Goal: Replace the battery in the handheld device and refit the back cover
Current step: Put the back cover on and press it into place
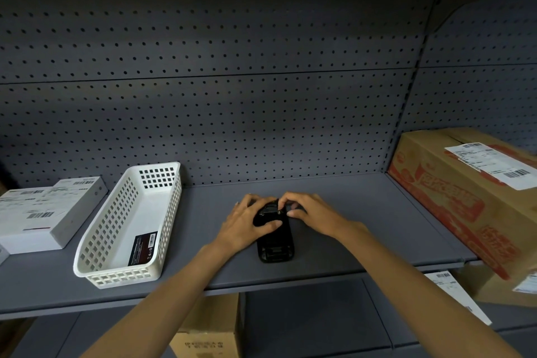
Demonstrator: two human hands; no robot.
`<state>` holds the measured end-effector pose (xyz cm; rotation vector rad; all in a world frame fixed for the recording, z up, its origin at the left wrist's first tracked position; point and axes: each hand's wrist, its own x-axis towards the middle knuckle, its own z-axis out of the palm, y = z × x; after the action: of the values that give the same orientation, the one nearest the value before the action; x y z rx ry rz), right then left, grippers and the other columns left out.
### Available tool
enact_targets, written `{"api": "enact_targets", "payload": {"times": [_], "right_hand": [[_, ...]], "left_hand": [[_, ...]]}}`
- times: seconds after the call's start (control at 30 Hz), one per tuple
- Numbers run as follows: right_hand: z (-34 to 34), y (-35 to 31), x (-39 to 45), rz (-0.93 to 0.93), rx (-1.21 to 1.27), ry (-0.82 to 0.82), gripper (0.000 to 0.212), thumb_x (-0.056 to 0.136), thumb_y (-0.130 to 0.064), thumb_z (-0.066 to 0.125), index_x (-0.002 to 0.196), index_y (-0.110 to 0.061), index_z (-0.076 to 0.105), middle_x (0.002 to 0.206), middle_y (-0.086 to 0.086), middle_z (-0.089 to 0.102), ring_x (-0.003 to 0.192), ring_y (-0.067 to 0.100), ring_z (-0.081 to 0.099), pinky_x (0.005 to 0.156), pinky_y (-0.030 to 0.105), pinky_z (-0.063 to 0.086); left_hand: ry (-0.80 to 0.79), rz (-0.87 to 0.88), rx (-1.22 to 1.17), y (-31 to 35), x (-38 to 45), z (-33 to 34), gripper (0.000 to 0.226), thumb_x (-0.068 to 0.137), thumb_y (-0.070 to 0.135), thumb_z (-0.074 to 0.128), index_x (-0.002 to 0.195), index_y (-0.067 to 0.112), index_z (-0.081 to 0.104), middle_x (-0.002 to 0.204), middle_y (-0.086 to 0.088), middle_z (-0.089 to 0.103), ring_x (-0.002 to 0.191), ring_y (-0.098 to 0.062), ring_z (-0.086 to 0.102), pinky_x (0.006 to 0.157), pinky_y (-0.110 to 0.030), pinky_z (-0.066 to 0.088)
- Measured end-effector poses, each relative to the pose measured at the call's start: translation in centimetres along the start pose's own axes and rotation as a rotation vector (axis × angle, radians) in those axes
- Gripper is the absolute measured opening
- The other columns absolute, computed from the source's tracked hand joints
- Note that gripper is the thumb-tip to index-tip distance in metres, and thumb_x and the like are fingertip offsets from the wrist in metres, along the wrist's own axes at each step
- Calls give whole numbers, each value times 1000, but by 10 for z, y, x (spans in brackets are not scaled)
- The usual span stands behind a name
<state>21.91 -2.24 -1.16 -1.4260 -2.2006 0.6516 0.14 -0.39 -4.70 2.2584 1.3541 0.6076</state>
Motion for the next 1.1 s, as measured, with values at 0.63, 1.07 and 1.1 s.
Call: {"api": "enact_targets", "payload": {"times": [0.63,1.07,1.1], "right_hand": [[3,-21,15,79,-218,120,8,89,-14,62,86,-19,68,75,3,70,71,13,64,66,28,49],[0,-27,9,145,-166,140,7,88,-12,66,86,-17,70,75,-2,68,71,11,64,68,25,47],[0,-27,9,148,-167,140,7,88,-12,66,86,-17,70,77,-1,70,73,12,65,69,26,48]], "left_hand": [[15,-19,-129,1,0,2,66,71,71,55,132,50,44,121,12,40,120,-15,47,101,-42,47],[27,-7,-109,3,0,1,56,83,49,67,135,45,47,120,10,41,120,-15,47,103,-39,45],[28,-11,-111,3,0,1,56,83,50,67,135,46,46,120,10,41,120,-16,47,103,-40,45]]}}
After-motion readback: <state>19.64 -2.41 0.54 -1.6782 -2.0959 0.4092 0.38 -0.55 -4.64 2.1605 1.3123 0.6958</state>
